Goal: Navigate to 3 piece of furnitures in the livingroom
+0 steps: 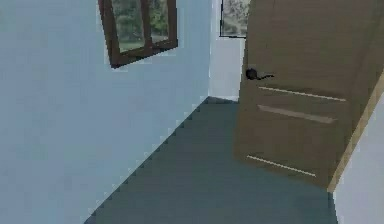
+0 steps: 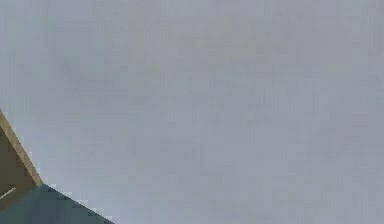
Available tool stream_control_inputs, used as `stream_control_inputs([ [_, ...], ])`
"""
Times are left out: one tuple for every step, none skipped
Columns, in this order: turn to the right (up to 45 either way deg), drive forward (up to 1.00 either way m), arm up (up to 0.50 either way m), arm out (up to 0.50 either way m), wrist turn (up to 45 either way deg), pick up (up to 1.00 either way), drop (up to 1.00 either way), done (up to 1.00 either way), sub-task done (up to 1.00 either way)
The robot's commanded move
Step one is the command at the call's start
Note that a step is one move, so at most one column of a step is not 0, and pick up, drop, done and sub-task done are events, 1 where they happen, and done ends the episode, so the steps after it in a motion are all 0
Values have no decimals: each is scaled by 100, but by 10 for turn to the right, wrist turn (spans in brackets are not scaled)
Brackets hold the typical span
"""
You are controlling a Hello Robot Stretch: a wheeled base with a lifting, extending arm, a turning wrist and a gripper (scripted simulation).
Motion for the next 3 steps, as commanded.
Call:
stream_control_inputs([
  [0,100,0,0,0,0,0,0,0],
  [0,65,0,0,0,0,0,0,0],
  [210,0,0,0,0,0,0,0,0],
])
